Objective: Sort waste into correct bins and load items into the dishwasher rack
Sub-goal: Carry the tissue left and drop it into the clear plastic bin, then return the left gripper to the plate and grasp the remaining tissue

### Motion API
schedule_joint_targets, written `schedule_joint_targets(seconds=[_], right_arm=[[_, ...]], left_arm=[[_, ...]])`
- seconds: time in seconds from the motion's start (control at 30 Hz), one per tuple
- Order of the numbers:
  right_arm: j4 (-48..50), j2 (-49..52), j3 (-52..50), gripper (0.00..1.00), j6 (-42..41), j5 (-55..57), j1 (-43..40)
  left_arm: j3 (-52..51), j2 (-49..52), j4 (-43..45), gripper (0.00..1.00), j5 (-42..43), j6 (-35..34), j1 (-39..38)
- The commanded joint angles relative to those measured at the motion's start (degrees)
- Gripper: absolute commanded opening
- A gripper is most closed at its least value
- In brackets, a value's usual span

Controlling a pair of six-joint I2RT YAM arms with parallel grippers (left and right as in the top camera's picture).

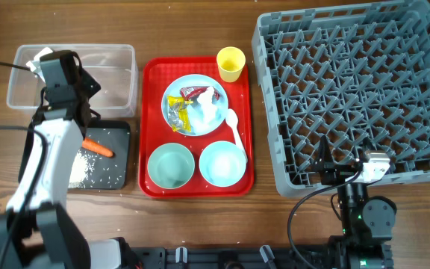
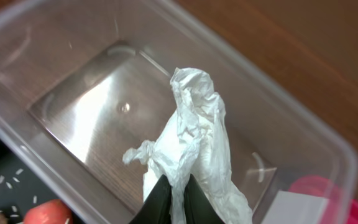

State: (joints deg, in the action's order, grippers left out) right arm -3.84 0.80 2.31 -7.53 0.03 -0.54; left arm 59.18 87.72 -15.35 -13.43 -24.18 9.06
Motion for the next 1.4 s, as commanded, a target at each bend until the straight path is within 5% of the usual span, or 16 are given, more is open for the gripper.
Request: schedule_joint_targets(seconds=[0.0, 0.1, 0.17, 0.2, 0.43, 0.67, 0.93, 1.0, 1.07, 1.37], right_arm=[[0.17, -0.15, -0.2, 1.0, -0.39, -0.5, 0.24], [0.17, -0.15, -0.2, 1.0, -0.39, -0.5, 0.24], [0.17, -0.15, -0.2, 1.0, -0.37, -0.5, 0.24], [0.17, -0.15, -0.2, 1.0, -0.42, -0.5, 0.24], [0.17, -0.15, -0.2, 1.0, -0.37, -0.5, 0.24], [0.17, -0.15, -0.2, 1.0, -0.37, -0.5, 0.24], [0.17, -0.15, -0.2, 1.0, -0.37, -0.5, 0.24], [0.17, -0.15, -0.2, 1.0, -0.37, -0.5, 0.24], [0.17, -0.15, -0.2, 1.0, -0.37, -0.5, 0.24], [0.17, -0.15, -0.2, 1.0, -0.37, -0.5, 0.24]], left_arm=[[0.85, 4.81, 1.33, 0.08, 3.34, 1.51, 1.81], [0.85, 5.99, 3.06, 0.23, 3.37, 1.53, 2.6], [0.85, 5.95, 4.9, 0.7, 3.37, 1.55, 2.84], [0.85, 5.95, 5.38, 0.76, 3.37, 1.55, 2.86], [0.85, 4.42, 6.19, 0.9, 3.56, 4.59, 2.8], [0.85, -5.97, 0.68, 0.56, 11.32, 4.48, -2.19], [0.85, -12.17, -14.93, 0.57, 11.47, 3.58, -19.17], [0.83, -10.36, -17.9, 0.67, 11.47, 3.63, -23.39], [0.83, -7.48, -18.67, 0.73, 11.47, 4.31, -27.21], [0.83, 2.99, -14.23, 0.69, 11.91, 2.54, -40.61]])
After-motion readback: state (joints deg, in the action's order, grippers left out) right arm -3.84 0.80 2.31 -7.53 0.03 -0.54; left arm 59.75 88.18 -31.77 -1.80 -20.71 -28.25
